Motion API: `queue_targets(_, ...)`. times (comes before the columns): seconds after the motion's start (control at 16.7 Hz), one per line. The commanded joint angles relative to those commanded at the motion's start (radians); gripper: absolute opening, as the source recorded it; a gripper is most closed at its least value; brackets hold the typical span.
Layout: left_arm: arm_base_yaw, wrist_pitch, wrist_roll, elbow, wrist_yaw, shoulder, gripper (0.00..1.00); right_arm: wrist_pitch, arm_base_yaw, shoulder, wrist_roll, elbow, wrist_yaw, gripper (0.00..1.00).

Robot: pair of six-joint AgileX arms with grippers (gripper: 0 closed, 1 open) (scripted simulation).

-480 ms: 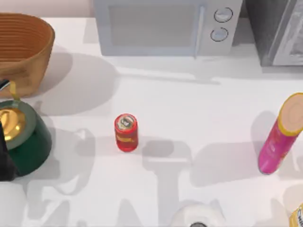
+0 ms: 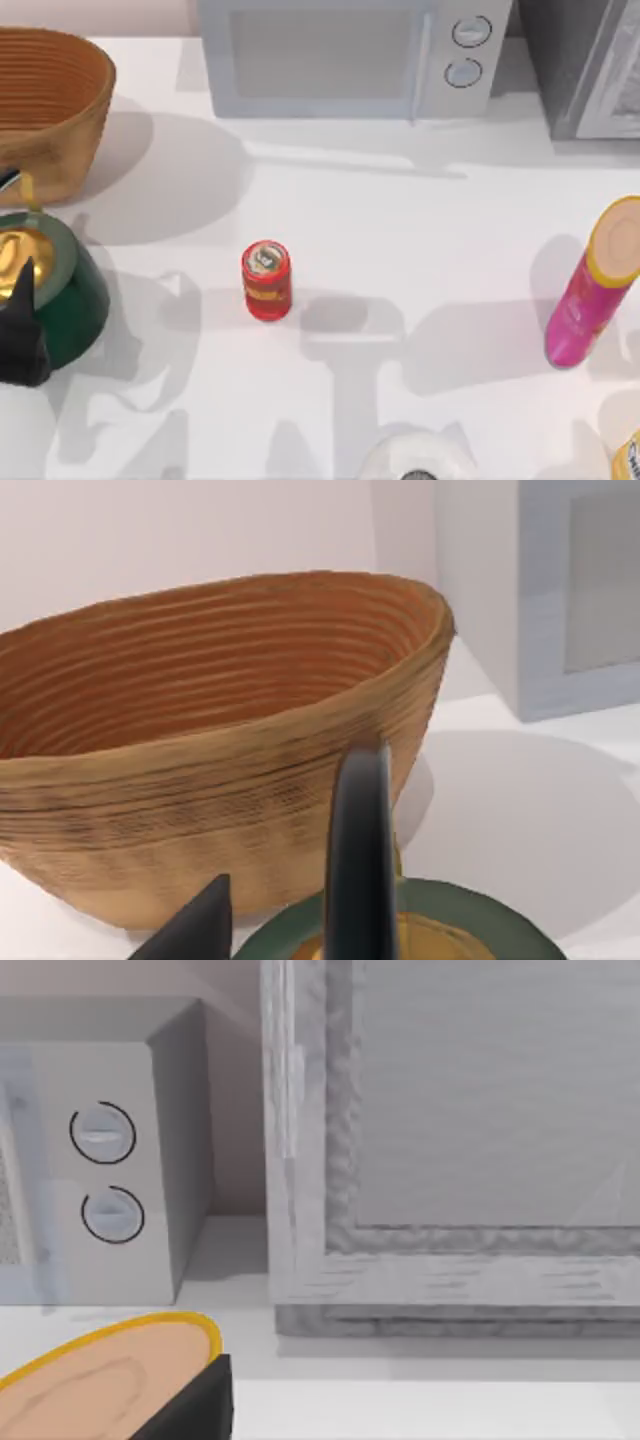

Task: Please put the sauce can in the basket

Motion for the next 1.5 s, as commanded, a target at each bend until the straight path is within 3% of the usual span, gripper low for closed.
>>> queue_targets(0.36,-0.018,-0.137,0.35,0.327,0.187,0.5,1.0,0.0,0.0,0.0,0.0,0.0,0.0,1.0)
queue_targets(0.9,-0.137,-0.282,0.864,0.792,0.54,1.357,1.0,0.0,0.0,0.0,0.0,0.0,0.0,1.0)
queue_targets(1.2,-0.168,-0.313,0.976,0.848,0.688,1.596,1.0,0.0,0.0,0.0,0.0,0.0,0.0,1.0)
queue_targets(1.5,-0.169,-0.315,0.983,0.847,0.706,1.619,1.0,0.0,0.0,0.0,0.0,0.0,0.0,1.0)
